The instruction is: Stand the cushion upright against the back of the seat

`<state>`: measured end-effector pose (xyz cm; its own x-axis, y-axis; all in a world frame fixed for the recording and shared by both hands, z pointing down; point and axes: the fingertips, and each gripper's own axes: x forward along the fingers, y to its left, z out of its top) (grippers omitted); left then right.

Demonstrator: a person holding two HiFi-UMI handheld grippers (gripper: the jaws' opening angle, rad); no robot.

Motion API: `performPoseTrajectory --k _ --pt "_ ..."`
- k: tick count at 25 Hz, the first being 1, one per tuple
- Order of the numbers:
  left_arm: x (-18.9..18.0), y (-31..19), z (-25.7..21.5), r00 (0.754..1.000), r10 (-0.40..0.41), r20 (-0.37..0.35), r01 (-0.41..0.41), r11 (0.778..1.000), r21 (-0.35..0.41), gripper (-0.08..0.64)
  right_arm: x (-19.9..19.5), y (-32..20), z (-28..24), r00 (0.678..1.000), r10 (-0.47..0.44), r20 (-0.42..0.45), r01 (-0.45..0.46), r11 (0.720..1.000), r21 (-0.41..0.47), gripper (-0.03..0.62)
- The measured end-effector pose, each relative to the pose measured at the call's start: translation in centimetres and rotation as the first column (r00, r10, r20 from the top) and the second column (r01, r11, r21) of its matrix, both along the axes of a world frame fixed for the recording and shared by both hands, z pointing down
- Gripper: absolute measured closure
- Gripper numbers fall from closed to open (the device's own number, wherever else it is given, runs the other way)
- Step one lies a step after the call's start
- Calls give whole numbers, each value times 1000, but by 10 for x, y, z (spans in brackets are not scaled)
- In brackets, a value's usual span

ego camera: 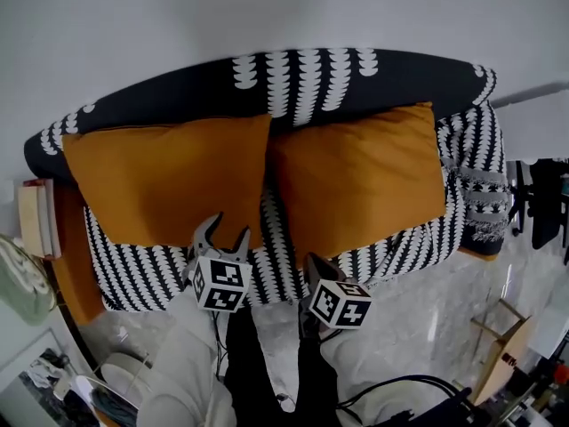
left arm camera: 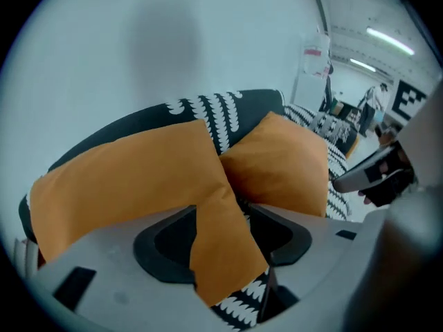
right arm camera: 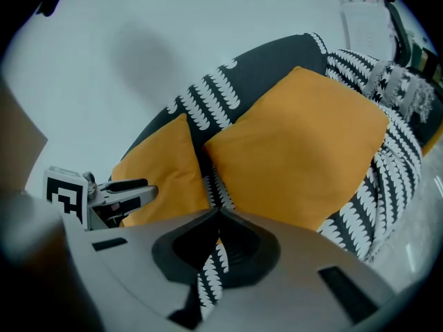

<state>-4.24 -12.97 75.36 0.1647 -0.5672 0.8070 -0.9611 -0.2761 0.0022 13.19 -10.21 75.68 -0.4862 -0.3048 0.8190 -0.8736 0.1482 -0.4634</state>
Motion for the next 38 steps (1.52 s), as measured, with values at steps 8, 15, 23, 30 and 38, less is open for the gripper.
performPoseTrajectory --k 8,15,23,30,38 --pt "-13 -19 44 992 -22 122 28 999 -41 324 3 -2 9 1000 17 15 -16 1000 -16 531" --pt "-19 -36 62 988 -77 136 88 993 -73 324 16 2 22 1000 25 3 -25 998 -53 531" --pt "-24 -40 77 980 -90 176 114 985 -133 351 18 -6 23 999 31 14 -30 998 -59 531" --pt "-31 -36 82 982 -101 161 131 973 -191 425 22 -13 24 998 66 13 -66 996 -53 531" --pt "-26 -30 77 984 -79 157 109 974 -196 532 22 -15 18 997 72 18 -71 997 -34 531"
